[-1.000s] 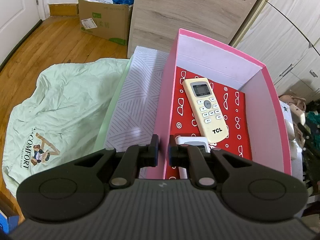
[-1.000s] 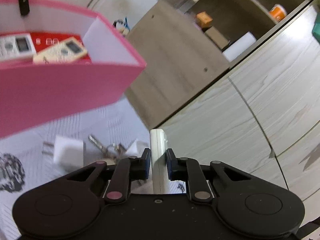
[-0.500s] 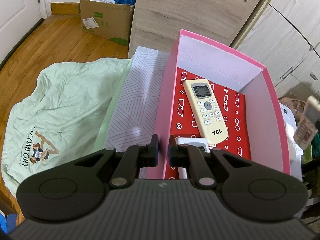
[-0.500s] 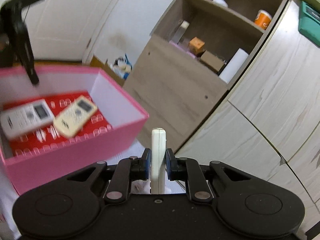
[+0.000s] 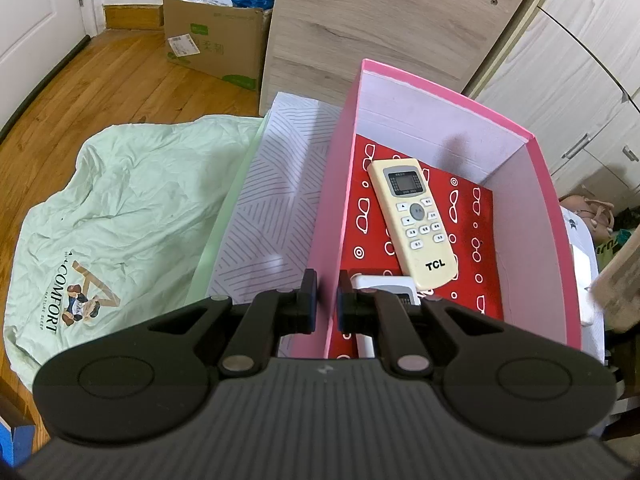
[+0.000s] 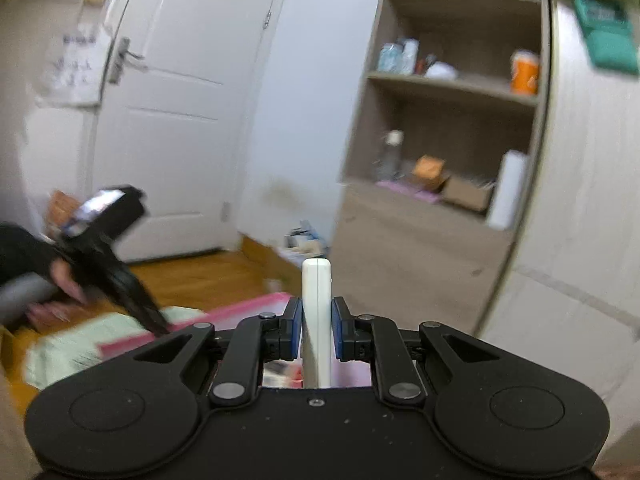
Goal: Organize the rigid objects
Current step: 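Carry the held cream case into the pink box and open the right gripper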
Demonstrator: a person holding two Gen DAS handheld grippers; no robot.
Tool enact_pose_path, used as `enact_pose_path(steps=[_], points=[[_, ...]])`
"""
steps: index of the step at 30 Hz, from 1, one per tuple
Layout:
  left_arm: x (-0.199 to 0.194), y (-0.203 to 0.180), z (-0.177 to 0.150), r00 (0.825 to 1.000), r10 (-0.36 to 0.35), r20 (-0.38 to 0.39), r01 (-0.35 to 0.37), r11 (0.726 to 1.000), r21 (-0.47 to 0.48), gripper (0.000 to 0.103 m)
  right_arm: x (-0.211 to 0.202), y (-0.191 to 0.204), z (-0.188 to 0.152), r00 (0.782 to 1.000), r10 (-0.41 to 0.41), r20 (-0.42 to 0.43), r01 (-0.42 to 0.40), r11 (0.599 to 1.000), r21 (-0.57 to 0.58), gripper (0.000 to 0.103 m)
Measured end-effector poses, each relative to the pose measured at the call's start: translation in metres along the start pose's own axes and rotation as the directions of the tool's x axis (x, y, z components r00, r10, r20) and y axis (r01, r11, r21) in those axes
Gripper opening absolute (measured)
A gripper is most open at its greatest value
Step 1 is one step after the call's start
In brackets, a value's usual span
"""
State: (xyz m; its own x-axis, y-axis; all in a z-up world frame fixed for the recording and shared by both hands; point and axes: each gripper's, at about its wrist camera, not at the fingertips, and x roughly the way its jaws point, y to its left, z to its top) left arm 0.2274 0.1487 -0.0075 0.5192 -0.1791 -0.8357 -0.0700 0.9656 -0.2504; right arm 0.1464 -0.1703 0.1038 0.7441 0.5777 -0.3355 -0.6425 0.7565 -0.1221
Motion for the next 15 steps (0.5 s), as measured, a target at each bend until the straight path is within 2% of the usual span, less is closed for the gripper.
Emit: enact_pose_path(steps=[3, 6, 9, 10, 12, 15], points=[[-0.001, 0.001, 0.000, 1.000, -0.001, -0.001, 0.001, 1.000, -0.002, 0.008, 0.017, 0.003, -0.003, 0.995, 0.097, -0.028, -0.096, 0.994, 0.049, 0.017], [-0.001, 0.002, 0.000, 1.000, 0.000, 0.000, 0.000, 1.000, 0.002, 0.008, 0.042, 0.003, -0.010, 0.985, 0.153, -0.082, -0.144, 0.984, 0.106, 0.017], [-0.001, 0.001, 0.000, 1.000, -0.001, -0.001, 0.001, 1.000, 0.000, 0.008, 0.066, 0.021, -0.031, 0.988, 0.130, -0.085, -0.129, 0.992, 0.009, 0.018], [-0.001, 0.000, 0.000, 1.000, -0.002, -0.001, 0.002, 1.000, -0.001, 0.008, 0.076, 0.027, -0.037, 0.985, 0.117, -0.124, -0.119, 0.993, -0.013, 0.018], [-0.001, 0.000, 0.000, 1.000, -0.002, 0.000, 0.002, 1.000, -0.001, 0.008, 0.092, 0.029, -0.042, 0.976, 0.107, -0.191, -0.099, 0.994, 0.049, 0.017], [0.000, -0.002, 0.000, 1.000, 0.004, 0.000, -0.004, 1.000, 0.000, 0.008, 0.105, 0.032, -0.045, 0.974, 0.081, -0.214, -0.068, 0.995, 0.071, 0.017]])
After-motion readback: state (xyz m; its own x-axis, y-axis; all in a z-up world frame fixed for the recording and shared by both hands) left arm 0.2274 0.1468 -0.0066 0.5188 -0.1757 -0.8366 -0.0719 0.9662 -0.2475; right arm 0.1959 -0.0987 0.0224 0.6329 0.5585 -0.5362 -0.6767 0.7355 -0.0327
